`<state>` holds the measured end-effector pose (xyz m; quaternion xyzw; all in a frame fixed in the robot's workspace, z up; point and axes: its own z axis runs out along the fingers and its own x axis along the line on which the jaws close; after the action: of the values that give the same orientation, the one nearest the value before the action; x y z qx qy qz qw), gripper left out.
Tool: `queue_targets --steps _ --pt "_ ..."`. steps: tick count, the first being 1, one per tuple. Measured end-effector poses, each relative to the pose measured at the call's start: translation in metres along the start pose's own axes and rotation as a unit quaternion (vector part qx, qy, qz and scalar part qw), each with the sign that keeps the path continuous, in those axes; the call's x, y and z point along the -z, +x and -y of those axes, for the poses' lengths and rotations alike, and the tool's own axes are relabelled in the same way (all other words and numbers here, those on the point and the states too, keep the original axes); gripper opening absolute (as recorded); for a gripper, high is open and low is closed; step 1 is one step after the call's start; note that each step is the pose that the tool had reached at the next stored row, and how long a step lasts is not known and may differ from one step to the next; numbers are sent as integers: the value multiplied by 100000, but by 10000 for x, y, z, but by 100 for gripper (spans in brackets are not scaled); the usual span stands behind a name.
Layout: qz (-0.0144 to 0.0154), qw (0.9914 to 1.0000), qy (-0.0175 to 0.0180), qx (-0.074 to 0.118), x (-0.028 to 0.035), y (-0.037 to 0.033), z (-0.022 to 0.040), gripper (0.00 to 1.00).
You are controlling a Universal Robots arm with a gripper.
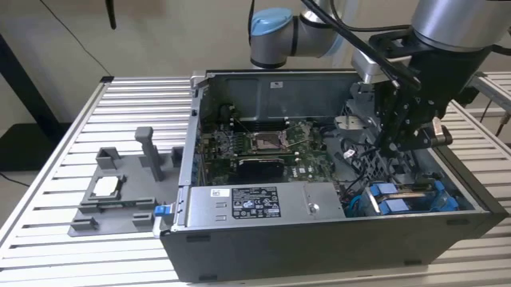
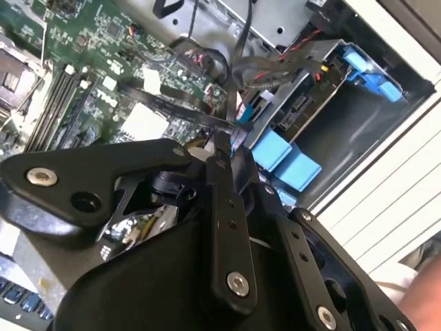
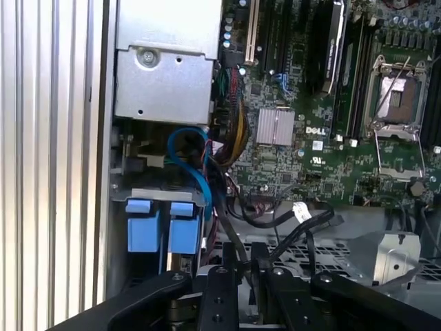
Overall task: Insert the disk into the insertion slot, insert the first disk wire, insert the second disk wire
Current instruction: 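Insert the second disk wire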
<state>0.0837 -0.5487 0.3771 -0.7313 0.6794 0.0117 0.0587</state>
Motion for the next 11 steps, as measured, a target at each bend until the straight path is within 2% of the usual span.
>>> queue_targets --steps 5,11 --pt "-179 99993 1180 127 -42 6 -7 24" --pt "-196 99992 1223 127 -38 54 -11 24"
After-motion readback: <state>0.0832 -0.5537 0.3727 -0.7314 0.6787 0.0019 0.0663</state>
